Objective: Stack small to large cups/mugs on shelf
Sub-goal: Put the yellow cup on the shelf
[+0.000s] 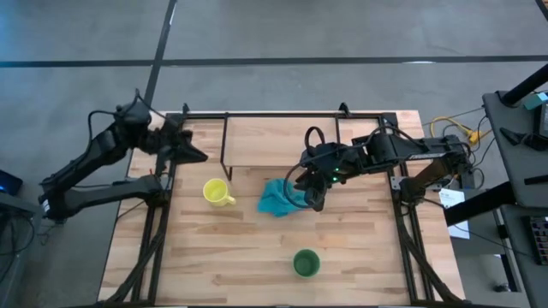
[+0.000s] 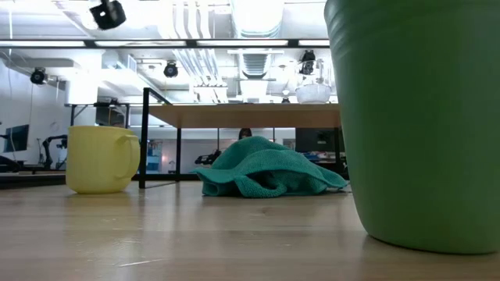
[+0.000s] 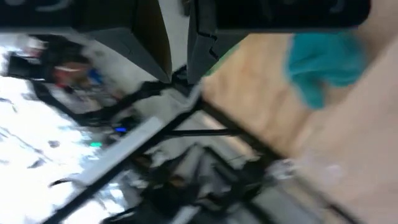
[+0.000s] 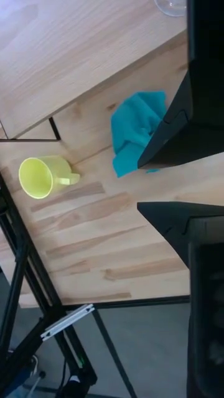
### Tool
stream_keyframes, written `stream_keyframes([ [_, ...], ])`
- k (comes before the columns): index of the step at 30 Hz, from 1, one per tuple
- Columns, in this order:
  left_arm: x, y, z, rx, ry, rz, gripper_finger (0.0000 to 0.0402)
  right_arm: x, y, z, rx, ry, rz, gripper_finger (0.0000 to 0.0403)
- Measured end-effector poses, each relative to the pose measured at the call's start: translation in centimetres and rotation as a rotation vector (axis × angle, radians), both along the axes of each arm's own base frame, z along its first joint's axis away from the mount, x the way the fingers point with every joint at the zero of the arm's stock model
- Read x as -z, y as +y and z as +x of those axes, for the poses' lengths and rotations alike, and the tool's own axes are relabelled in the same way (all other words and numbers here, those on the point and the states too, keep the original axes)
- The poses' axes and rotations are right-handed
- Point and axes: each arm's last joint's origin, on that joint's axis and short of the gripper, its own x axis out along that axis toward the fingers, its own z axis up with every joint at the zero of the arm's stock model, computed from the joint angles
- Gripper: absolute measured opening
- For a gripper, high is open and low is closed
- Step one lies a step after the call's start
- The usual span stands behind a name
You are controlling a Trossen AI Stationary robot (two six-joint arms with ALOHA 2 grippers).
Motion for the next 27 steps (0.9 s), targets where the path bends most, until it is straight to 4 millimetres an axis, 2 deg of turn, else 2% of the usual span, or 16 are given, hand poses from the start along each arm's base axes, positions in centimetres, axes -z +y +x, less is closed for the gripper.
stream_keyframes([
  [7, 1.2, -1.0, -2.4, -0.167, 0.111, 0.077, 0.0037, 0.0, 0.0, 0.0, 0.000, 0.000, 0.000, 0.0087],
  [14, 2.7, -2.2, -4.8, -0.269, 0.248, 0.059, 0.0037, 0.0, -0.1, 0.0, 0.016, -0.003, -0.014, 0.0095],
  [20, 3.9, -2.3, -5.6, -0.354, 0.341, 0.059, 0.0037, 0.1, -0.2, 0.1, 0.041, -0.007, -0.039, 0.0107],
  [27, 6.7, -1.8, -4.8, -0.356, 0.520, 0.001, 0.0037, 0.4, -0.2, 0.1, 0.053, 0.002, -0.051, 0.0126],
])
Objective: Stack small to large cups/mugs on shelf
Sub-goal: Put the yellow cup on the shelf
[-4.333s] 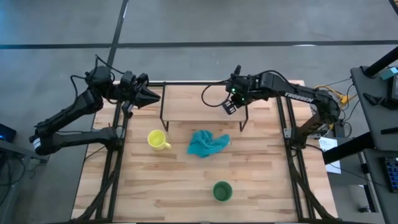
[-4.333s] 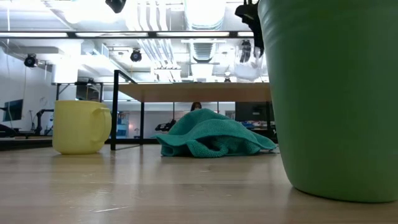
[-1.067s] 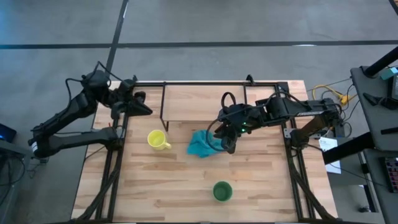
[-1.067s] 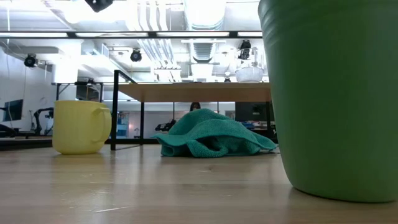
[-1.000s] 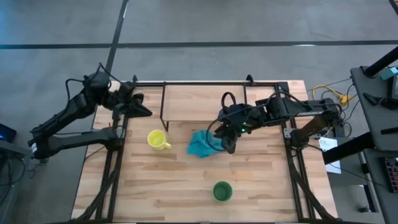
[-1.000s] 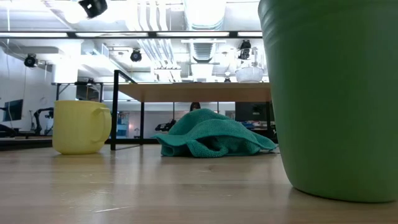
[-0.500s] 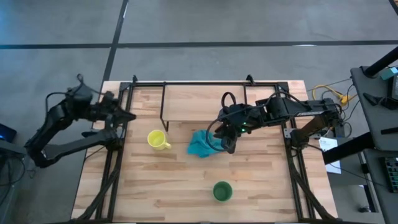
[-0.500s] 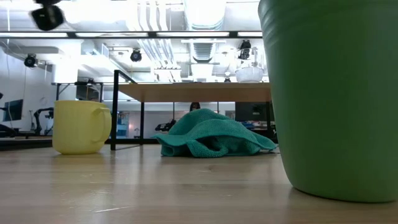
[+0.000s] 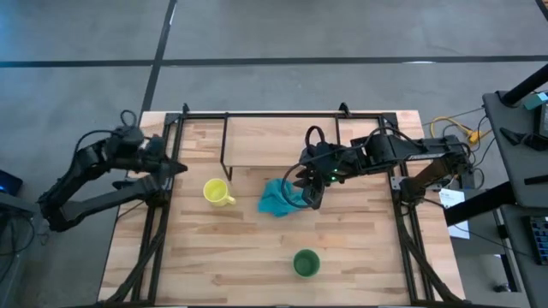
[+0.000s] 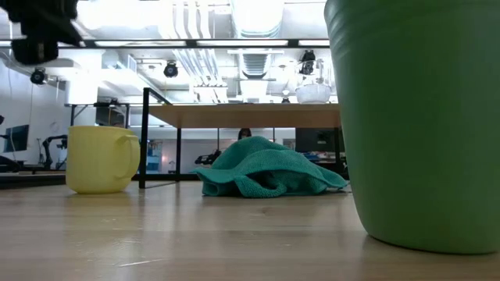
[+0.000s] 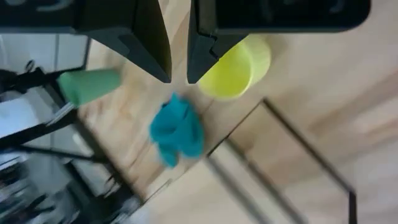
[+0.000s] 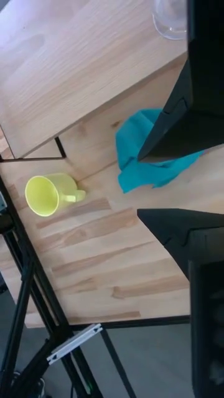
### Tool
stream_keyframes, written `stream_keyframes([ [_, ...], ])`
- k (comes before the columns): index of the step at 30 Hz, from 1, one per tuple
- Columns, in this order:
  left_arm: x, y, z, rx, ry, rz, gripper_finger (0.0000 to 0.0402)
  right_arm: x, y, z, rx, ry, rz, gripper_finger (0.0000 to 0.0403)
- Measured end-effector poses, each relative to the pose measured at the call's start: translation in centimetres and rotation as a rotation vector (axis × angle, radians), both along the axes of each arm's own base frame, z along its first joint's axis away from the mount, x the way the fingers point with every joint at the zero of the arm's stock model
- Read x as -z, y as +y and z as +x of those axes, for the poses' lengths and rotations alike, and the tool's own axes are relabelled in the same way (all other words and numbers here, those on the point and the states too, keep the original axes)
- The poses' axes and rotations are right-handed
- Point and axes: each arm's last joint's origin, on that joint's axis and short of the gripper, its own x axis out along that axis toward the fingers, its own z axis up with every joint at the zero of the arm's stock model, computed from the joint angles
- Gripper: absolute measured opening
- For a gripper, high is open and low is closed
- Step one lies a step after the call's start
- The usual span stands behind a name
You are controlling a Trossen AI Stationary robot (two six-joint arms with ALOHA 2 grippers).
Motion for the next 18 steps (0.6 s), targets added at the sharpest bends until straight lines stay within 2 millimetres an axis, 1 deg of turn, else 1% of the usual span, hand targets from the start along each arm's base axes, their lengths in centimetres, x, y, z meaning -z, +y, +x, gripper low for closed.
stream_keyframes([
  [4, 1.9, 0.5, 0.8, 0.030, 0.067, -0.017, 0.0037, 0.0, 0.0, 0.0, 0.001, 0.000, 0.001, 0.0134],
  [11, 3.5, 1.0, 1.7, 0.035, 0.075, -0.015, 0.0037, 0.0, 0.0, 0.0, 0.002, 0.000, 0.001, 0.0135],
  [14, 4.5, 1.1, 1.9, 0.047, 0.107, -0.051, 0.0037, 0.0, 0.0, 0.0, 0.001, 0.000, 0.001, 0.0134],
  [18, 5.8, 1.3, 2.4, 0.079, 0.096, -0.086, 0.0038, 0.0, 0.0, 0.0, 0.001, 0.000, 0.001, 0.0136],
])
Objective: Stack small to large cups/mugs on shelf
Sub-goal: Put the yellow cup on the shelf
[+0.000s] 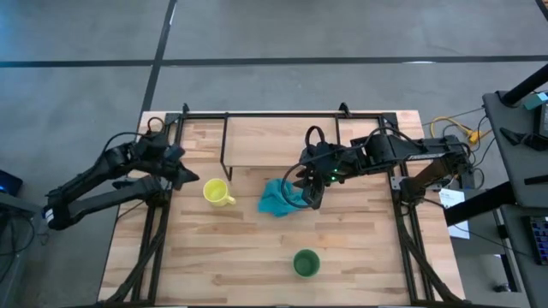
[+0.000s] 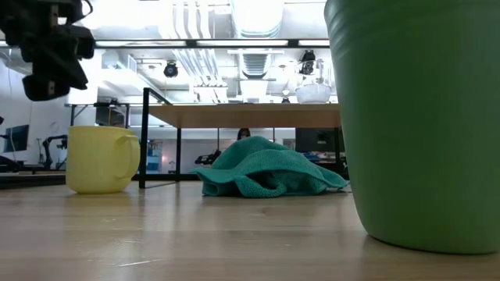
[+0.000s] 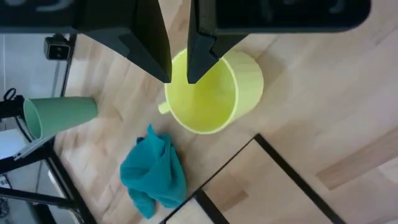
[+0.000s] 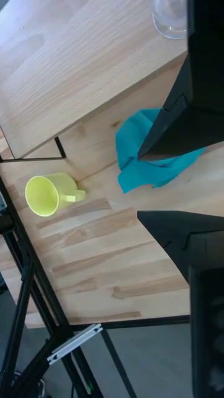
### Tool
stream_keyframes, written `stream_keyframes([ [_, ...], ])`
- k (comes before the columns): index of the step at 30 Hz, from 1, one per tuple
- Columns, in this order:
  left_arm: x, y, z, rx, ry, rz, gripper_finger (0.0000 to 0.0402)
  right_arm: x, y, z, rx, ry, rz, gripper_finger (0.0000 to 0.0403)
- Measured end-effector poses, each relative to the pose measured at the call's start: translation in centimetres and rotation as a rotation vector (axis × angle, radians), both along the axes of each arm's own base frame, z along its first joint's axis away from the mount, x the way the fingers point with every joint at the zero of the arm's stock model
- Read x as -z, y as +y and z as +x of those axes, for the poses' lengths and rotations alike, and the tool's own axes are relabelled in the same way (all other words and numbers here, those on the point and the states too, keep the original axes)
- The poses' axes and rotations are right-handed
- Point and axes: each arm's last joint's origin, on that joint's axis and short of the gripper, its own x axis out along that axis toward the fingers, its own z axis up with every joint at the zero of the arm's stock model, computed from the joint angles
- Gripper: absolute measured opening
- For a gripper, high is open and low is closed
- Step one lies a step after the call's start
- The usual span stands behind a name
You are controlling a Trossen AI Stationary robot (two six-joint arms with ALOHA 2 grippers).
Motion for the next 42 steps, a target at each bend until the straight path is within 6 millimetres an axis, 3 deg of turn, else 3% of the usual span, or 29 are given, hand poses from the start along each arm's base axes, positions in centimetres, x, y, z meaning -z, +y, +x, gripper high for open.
stream_keyframes([
  [14, 3.0, 0.5, 0.8, -0.002, 0.043, -0.030, 0.0038, 0.0, 0.0, 0.0, -0.001, 0.000, -0.001, 0.0137],
  [21, 3.0, 0.8, 1.4, 0.009, -0.029, 0.004, 0.0038, 0.0, 0.0, 0.0, 0.000, 0.000, 0.000, 0.0137],
  [30, 3.5, 1.0, 1.6, 0.030, -0.002, -0.010, 0.0039, 0.0, 0.0, 0.0, 0.001, 0.000, 0.000, 0.0137],
  [42, 4.5, 1.6, 2.6, 0.040, 0.087, -0.058, 0.0100, 0.0, 0.0, 0.0, 0.000, 0.000, 0.001, 0.0137],
])
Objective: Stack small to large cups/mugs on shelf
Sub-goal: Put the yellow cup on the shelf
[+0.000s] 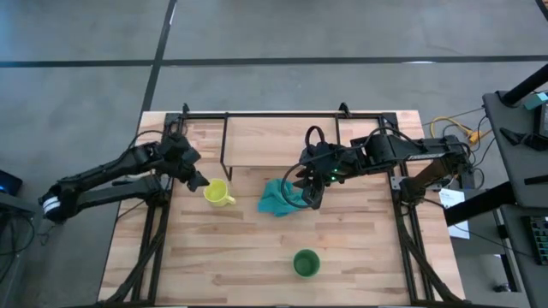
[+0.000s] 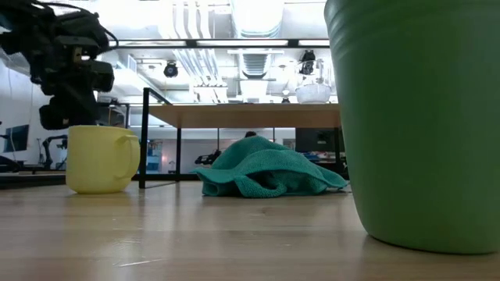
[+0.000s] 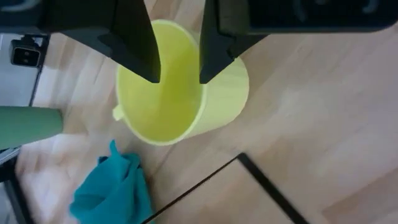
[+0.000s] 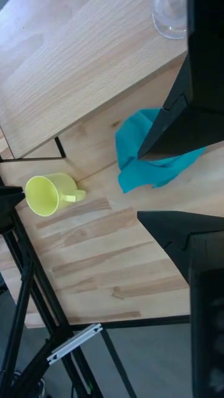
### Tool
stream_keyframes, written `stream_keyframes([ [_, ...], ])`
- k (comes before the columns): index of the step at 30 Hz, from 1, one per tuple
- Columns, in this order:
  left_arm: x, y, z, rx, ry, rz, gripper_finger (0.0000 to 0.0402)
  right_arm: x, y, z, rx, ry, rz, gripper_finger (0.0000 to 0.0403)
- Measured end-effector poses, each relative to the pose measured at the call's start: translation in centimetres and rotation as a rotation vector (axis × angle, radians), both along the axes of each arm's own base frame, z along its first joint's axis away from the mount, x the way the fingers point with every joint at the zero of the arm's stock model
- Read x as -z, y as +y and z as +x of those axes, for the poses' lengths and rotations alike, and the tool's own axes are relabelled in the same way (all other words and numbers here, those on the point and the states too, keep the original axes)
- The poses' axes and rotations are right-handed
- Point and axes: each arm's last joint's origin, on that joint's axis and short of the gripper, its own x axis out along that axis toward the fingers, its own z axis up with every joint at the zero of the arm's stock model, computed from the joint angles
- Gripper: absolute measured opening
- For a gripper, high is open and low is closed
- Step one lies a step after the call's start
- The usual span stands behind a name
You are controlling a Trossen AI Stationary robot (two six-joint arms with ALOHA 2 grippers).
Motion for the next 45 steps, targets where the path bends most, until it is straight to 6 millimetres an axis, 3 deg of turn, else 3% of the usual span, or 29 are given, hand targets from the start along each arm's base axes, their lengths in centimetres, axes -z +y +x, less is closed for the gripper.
stream_keyframes([
  [23, 1.0, 0.6, 1.0, 0.000, 0.078, -0.049, 0.0105, 0.0, 0.0, 0.0, 0.000, 0.000, 0.000, 0.0137],
  [27, 1.2, 0.7, 1.1, 0.000, 0.086, -0.054, 0.0081, 0.0, 0.0, 0.0, 0.000, 0.000, 0.000, 0.0137],
  [32, 1.1, 0.8, 1.3, 0.001, 0.075, -0.045, 0.0015, 0.0, 0.0, 0.0, 0.000, 0.000, 0.000, 0.0137],
  [37, 0.8, 0.7, 1.2, -0.001, 0.043, -0.046, 0.0004, 0.0, 0.0, 0.0, 0.000, -0.001, 0.000, 0.0137],
  [41, -1.2, 0.7, 1.4, -0.009, -0.043, -0.068, 0.0002, 0.0, 0.0, 0.0, 0.016, -0.004, 0.017, 0.0137],
  [45, -5.2, 0.8, 1.6, -0.005, -0.170, -0.030, 0.0001, 0.1, 0.0, 0.2, 0.070, -0.016, 0.024, 0.0137],
])
